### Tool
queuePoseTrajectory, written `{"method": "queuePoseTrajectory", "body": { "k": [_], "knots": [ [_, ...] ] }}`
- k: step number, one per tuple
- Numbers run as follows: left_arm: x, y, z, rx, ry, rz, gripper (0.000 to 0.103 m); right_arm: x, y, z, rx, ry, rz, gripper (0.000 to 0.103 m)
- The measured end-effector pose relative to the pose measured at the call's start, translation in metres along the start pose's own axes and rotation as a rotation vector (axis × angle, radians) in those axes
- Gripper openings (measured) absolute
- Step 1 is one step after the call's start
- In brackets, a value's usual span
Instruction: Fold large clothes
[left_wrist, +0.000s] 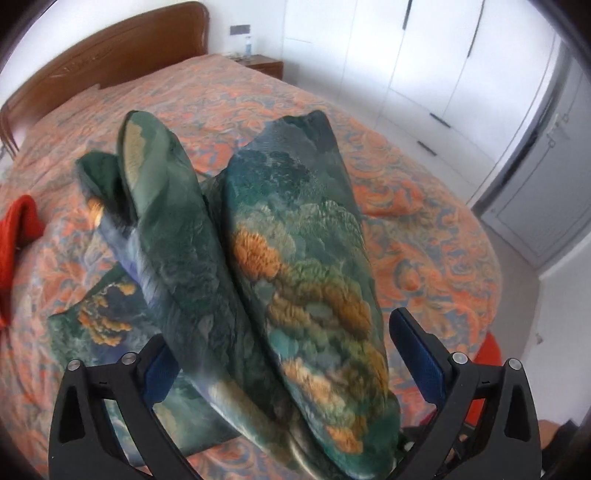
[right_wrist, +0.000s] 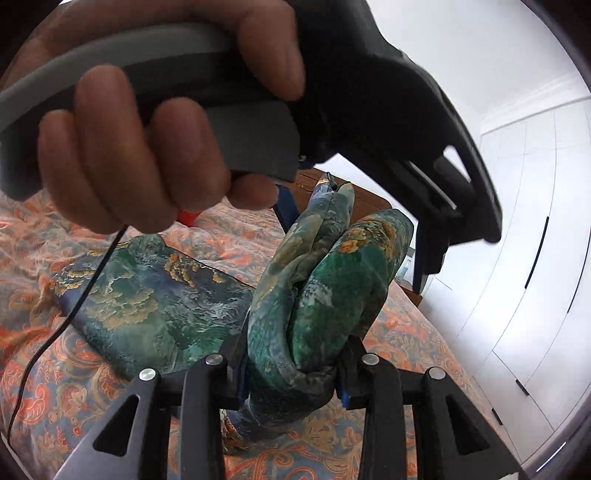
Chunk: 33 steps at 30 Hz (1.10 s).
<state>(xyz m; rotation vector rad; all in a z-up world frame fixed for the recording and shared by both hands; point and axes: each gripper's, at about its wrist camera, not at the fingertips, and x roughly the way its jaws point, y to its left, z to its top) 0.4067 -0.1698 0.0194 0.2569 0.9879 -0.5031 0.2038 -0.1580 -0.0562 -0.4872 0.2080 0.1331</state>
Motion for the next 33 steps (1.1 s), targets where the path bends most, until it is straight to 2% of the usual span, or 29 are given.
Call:
{"method": "queuePoseTrajectory", "body": {
  "k": [1, 2, 4, 5, 6, 8, 10, 11, 13, 15, 17, 23, 26, 31, 33],
  "knots": [
    [0.002, 0.002, -0.003, -0.002, 0.005, 0.019, 0.094, -0.004, 0.008, -0.001, -0.032, -0.012, 0.002, 0.035],
    [0.004, 0.005, -0.007, -0.011, 0.012, 0.038, 0.07, -0.008, 0.014, -0.001, -0.059, -0.022, 0.005, 0.035],
    [0.005, 0.013, -0.01, -0.038, 0.015, 0.041, 0.043, -0.01, 0.026, -0.001, -0.09, -0.037, 0.022, 0.035],
    [0.003, 0.019, -0.012, -0.056, 0.009, 0.014, 0.037, -0.01, 0.028, -0.001, -0.08, -0.03, 0.033, 0.035],
    [0.002, 0.025, -0.013, -0.068, 0.004, -0.002, 0.036, -0.009, 0.027, -0.001, -0.056, -0.017, 0.042, 0.035],
    [-0.005, 0.041, -0.018, -0.091, -0.013, 0.0, 0.033, -0.01, 0.017, 0.0, 0.009, -0.011, 0.049, 0.047],
    [-0.013, 0.064, -0.021, -0.118, -0.019, -0.008, 0.033, -0.022, 0.005, 0.002, 0.066, -0.034, 0.085, 0.076],
    [-0.017, 0.079, -0.024, -0.137, -0.021, -0.01, 0.033, -0.033, -0.003, 0.003, 0.115, -0.05, 0.123, 0.08],
    [-0.026, 0.107, -0.033, -0.169, -0.022, -0.003, 0.033, -0.049, -0.016, -0.001, 0.204, -0.067, 0.173, 0.081],
    [-0.034, 0.13, -0.042, -0.204, -0.027, 0.003, 0.033, -0.061, -0.029, -0.009, 0.282, -0.047, 0.209, 0.081],
    [-0.037, 0.155, -0.052, -0.249, -0.032, 0.008, 0.033, -0.061, -0.036, -0.02, 0.333, -0.003, 0.224, 0.081],
    [-0.024, 0.226, -0.11, -0.42, -0.025, 0.025, 0.035, -0.041, -0.045, -0.052, 0.399, 0.164, 0.25, 0.081],
    [-0.012, 0.253, -0.138, -0.493, -0.027, 0.012, 0.036, -0.032, -0.047, -0.051, 0.416, 0.194, 0.267, 0.076],
    [0.002, 0.286, -0.168, -0.556, -0.05, -0.016, 0.039, 0.005, -0.032, -0.016, 0.356, 0.226, 0.337, 0.039],
    [0.008, 0.292, -0.175, -0.578, -0.065, -0.033, 0.039, 0.027, -0.019, 0.0, 0.332, 0.245, 0.376, 0.034]
  ]
}}
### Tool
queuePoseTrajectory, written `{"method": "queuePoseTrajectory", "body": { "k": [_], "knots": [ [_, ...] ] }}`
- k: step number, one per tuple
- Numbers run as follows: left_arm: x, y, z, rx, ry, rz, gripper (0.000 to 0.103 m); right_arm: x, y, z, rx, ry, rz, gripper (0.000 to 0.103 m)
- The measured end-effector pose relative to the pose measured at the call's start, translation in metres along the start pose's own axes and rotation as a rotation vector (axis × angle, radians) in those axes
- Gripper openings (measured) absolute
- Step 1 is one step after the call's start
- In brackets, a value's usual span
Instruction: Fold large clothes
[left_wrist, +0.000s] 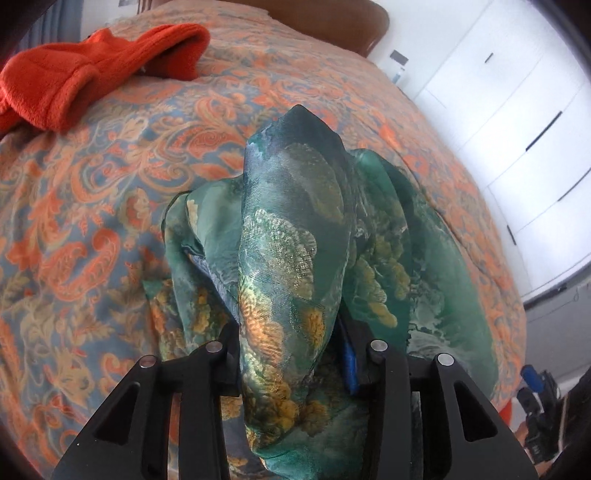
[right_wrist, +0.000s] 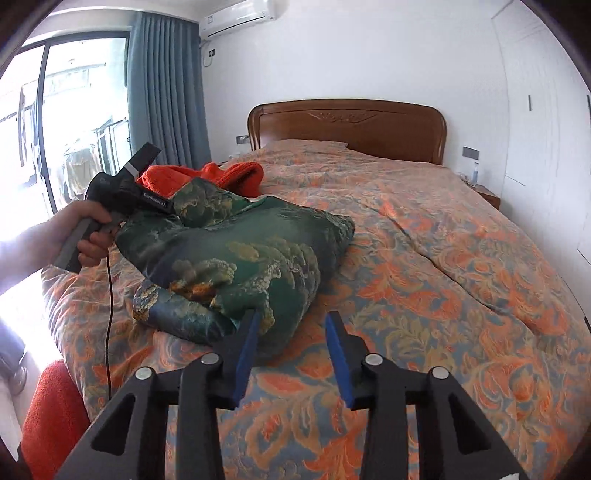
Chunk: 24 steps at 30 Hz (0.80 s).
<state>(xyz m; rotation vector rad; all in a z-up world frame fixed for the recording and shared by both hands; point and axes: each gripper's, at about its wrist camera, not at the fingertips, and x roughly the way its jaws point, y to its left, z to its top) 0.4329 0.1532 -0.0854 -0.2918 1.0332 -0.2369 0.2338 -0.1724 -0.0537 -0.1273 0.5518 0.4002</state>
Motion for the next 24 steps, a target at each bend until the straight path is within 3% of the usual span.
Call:
{"method": "queuePoseTrajectory", "body": {
  "k": [3, 8, 11, 24],
  "knots": [
    [0.001, 0.01, -0.004, -0.007, -0.009, -0.012, 0.04, 0.043, 0.01, 0.025, -0.007, 0.046, 0.07, 0.025],
    [0.006, 0.026, -0.01, 0.01, -0.009, 0.032, 0.043, 0.099, 0.033, 0.031, -0.055, 0.083, 0.13, 0.024],
    [0.013, 0.043, -0.019, -0.022, 0.002, -0.003, 0.045, 0.137, 0.035, 0.016, -0.025, 0.212, 0.165, 0.023],
    [0.033, 0.075, -0.056, -0.117, -0.052, -0.09, 0.049, 0.179, 0.033, -0.014, -0.002, 0.332, 0.144, 0.021]
  ]
}}
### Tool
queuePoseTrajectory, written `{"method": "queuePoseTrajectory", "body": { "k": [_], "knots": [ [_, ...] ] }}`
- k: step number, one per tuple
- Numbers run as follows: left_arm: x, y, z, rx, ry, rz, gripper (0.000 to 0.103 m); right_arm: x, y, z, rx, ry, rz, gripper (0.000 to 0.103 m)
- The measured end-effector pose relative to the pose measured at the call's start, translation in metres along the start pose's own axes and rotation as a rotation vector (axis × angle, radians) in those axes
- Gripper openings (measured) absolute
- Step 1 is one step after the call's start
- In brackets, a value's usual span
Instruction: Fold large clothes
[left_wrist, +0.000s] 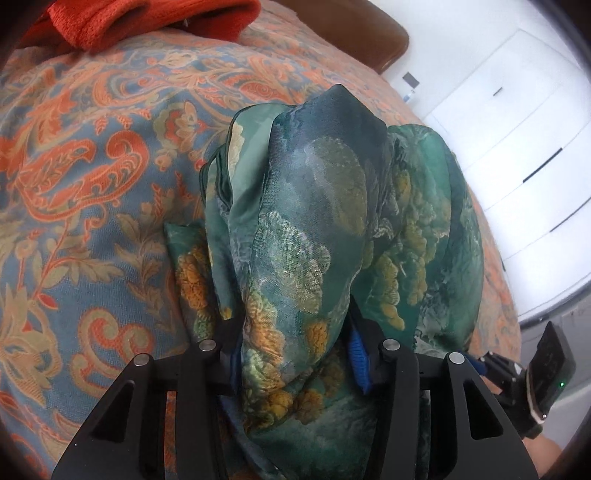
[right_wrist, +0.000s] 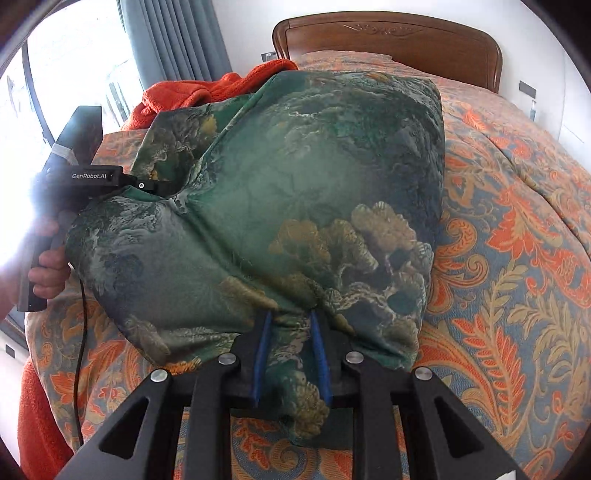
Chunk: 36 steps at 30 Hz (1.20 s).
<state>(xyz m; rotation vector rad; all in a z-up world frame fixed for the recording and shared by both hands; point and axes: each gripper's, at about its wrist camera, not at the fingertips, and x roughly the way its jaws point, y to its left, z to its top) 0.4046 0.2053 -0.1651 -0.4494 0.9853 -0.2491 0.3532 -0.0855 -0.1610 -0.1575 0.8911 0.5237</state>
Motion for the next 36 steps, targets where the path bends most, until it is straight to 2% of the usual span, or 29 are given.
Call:
{"method": "queuePoseTrajectory", "body": {
  "k": [4, 8, 10, 12, 15, 19, 23, 28, 31, 33, 34, 36],
  "knots": [
    [-0.001, -0.003, -0.001, 0.008, 0.0, 0.018, 0.049, -0.001, 0.009, 0.013, -0.042, 0.044, -0.031, 0.021],
    [0.0, -0.004, -0.002, 0.015, -0.002, 0.03, 0.049, -0.019, 0.008, 0.04, 0.007, 0.075, 0.013, 0.021],
    [0.001, 0.0, -0.003, 0.005, -0.003, 0.018, 0.05, -0.032, 0.005, 0.057, 0.034, 0.044, 0.023, 0.021],
    [0.001, 0.003, -0.004, -0.001, -0.007, 0.011, 0.05, -0.042, 0.005, 0.078, 0.038, -0.012, -0.005, 0.022],
    [0.0, 0.002, -0.006, 0.004, -0.012, 0.014, 0.05, -0.038, -0.001, 0.106, 0.081, -0.054, -0.032, 0.022],
    [-0.001, -0.001, -0.01, 0.022, -0.019, 0.03, 0.05, 0.01, -0.022, 0.107, 0.179, 0.043, -0.035, 0.021],
    [-0.001, -0.005, -0.014, 0.045, -0.032, 0.047, 0.05, 0.035, -0.02, 0.095, 0.115, 0.067, -0.104, 0.021],
    [0.003, -0.004, -0.013, 0.042, -0.031, 0.042, 0.05, 0.049, -0.017, 0.096, 0.092, 0.122, -0.128, 0.021],
    [0.001, -0.002, -0.012, 0.032, -0.034, 0.031, 0.05, 0.053, -0.01, 0.114, 0.036, 0.23, -0.147, 0.021],
    [-0.001, -0.001, -0.012, 0.021, -0.037, 0.022, 0.05, 0.051, -0.013, 0.135, 0.064, 0.304, -0.119, 0.021],
    [-0.002, 0.0, -0.013, 0.02, -0.037, 0.018, 0.05, 0.047, -0.017, 0.146, 0.095, 0.32, -0.099, 0.021],
    [-0.002, 0.0, -0.014, 0.017, -0.038, 0.015, 0.051, 0.037, -0.022, 0.17, 0.14, 0.277, -0.073, 0.021]
  ]
}}
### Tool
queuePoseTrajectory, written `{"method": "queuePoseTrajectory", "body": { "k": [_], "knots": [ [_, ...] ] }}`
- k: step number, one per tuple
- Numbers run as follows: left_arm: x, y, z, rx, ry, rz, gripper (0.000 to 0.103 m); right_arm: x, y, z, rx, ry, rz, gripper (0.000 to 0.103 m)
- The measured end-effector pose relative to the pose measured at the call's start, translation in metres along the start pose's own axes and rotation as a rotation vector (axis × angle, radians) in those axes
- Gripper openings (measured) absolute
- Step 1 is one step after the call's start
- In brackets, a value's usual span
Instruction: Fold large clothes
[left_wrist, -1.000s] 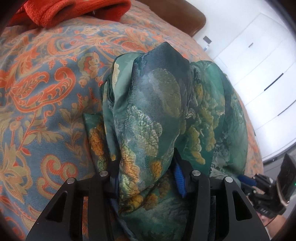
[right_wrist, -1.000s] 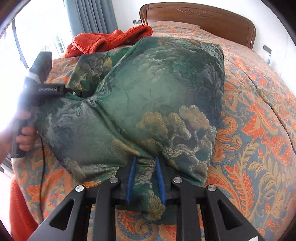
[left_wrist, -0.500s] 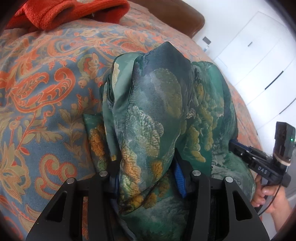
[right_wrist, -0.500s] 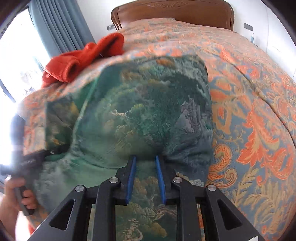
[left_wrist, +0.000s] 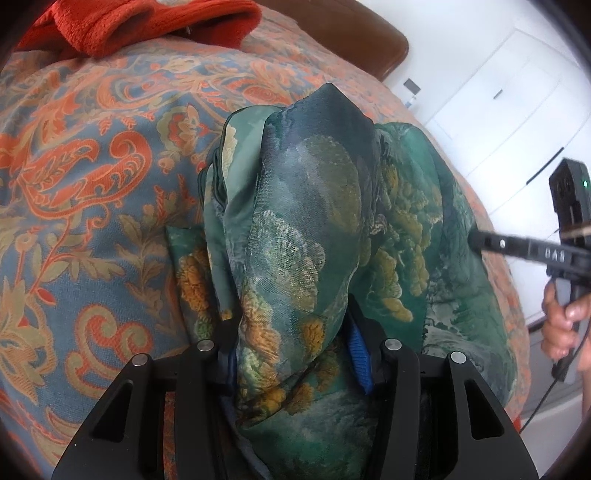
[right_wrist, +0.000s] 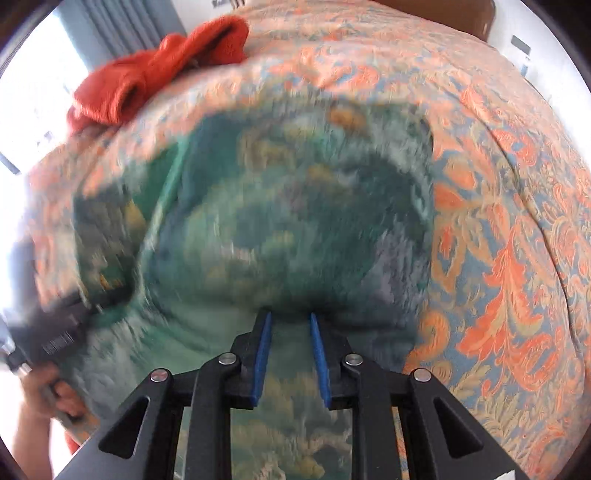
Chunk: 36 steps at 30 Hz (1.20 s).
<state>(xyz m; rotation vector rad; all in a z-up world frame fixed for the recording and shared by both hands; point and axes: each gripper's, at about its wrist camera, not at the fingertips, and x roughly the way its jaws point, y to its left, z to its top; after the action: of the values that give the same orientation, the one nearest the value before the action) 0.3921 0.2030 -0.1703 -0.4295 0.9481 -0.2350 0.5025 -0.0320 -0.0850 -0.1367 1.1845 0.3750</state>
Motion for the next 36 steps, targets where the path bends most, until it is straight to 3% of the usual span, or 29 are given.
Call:
{"method": "queuePoseTrajectory", "body": {
  "k": [3, 5, 10, 16, 22, 26, 32, 36],
  "knots": [
    [-0.001, 0.0, -0.001, 0.0, 0.0, -0.001, 0.051, -0.006, -0.008, 0.031, 0.07, -0.088, -0.018, 0.021],
    [-0.001, 0.0, -0.002, -0.001, -0.003, -0.001, 0.051, 0.006, -0.022, 0.049, 0.182, -0.117, 0.016, 0.021],
    [-0.001, -0.002, -0.005, -0.009, -0.016, 0.0, 0.051, 0.05, -0.059, 0.054, 0.475, -0.152, 0.118, 0.021],
    [0.0, -0.005, -0.007, 0.004, -0.017, 0.004, 0.051, 0.07, -0.065, 0.045, 0.477, -0.169, 0.103, 0.016],
    [-0.002, -0.004, -0.006, -0.001, -0.018, -0.002, 0.051, 0.039, -0.059, 0.044, 0.372, -0.155, 0.083, 0.02],
    [-0.003, -0.004, -0.006, -0.001, -0.017, -0.003, 0.051, -0.005, -0.049, 0.004, 0.278, -0.163, 0.113, 0.02],
    [-0.003, -0.004, -0.006, 0.002, -0.016, -0.002, 0.052, -0.059, -0.011, -0.106, 0.058, -0.265, 0.015, 0.021],
    [-0.001, -0.004, -0.004, 0.003, -0.012, 0.002, 0.052, -0.063, 0.02, -0.158, -0.068, -0.318, -0.031, 0.021]
  ]
}}
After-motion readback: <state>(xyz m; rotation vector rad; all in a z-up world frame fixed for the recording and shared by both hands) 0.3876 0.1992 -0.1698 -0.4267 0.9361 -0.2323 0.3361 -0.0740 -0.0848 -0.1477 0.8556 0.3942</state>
